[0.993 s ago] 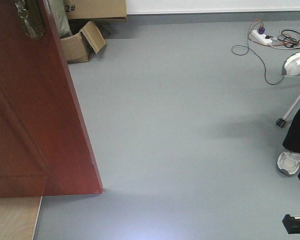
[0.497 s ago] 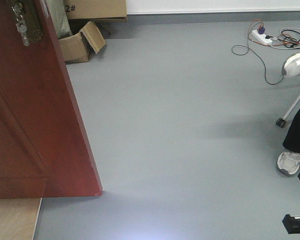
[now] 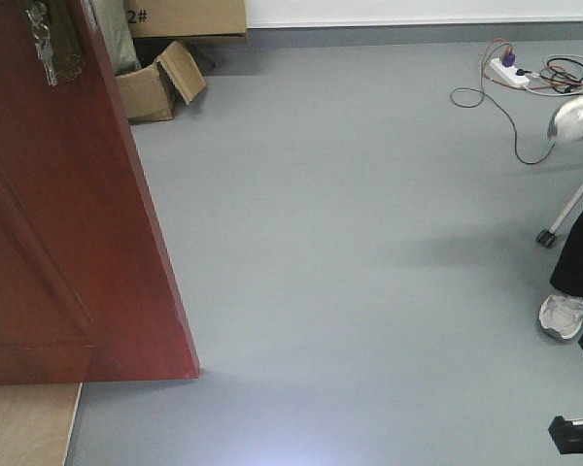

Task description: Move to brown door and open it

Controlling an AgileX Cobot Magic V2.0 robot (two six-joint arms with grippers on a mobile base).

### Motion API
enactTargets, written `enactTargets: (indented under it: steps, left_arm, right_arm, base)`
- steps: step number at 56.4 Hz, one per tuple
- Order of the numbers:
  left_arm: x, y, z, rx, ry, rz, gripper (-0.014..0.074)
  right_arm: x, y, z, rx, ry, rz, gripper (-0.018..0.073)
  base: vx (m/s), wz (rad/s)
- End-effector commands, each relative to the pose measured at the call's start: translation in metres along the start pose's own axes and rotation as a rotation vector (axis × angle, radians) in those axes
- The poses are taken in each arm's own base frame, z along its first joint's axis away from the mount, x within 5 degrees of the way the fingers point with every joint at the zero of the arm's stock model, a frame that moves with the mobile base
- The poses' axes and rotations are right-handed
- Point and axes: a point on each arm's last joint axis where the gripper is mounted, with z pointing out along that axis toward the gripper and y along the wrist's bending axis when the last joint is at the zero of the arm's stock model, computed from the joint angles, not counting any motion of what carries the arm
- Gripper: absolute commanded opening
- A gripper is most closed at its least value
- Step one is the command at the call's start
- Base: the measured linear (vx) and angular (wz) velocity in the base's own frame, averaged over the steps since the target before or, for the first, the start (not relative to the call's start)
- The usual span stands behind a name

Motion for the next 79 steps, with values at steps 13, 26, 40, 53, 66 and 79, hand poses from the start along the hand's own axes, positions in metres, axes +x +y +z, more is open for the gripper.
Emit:
enactTargets:
  steps: [13,26,40,53,66,79]
  left_arm:
    - [0.008,-0.048,-0.069,-0.093,-0.392,0.120,-0.0003]
    - [0.108,-0.044,-0.104,-0.141,-0.480,0.171,-0.0003]
    - [0.210,-0.036,-0.150,-0.110,-0.428,0.057,-0.0003]
    - [0.288,-0.029,-0.190,-0.085,-0.470,-0.010,-0.0003]
    - [0.366,-0.015,-0.193,-0.085,-0.483,0.015,-0.0003]
    - [0.382,-0.012,-0.191,-0.106,-0.335,0.000,-0.0003]
  right_arm:
    - [-0.007,0.000,-0.001,0.005,-0.092,-0.013,0.0000]
    - [-0.007,0.000,-0.001,0.005,-0.092,-0.013,0.0000]
    - [-0.007,0.000,-0.001,0.005,-0.092,-0.013,0.0000]
    - [-0.007,0.000,-0.001,0.005,-0.092,-0.013,0.0000]
    - [-0.007,0.000,-0.001,0.005,-0.092,-0.013,0.0000]
    - [-0.007,0.000,-0.001,0.005,-0.091,-0.012,0.0000]
  base:
    - [0.00,0.00]
    - [0.00,0.00]
    - [0.00,0.00]
    - [0.00,0.00]
    - [0.00,0.00]
    - [0.00,0.00]
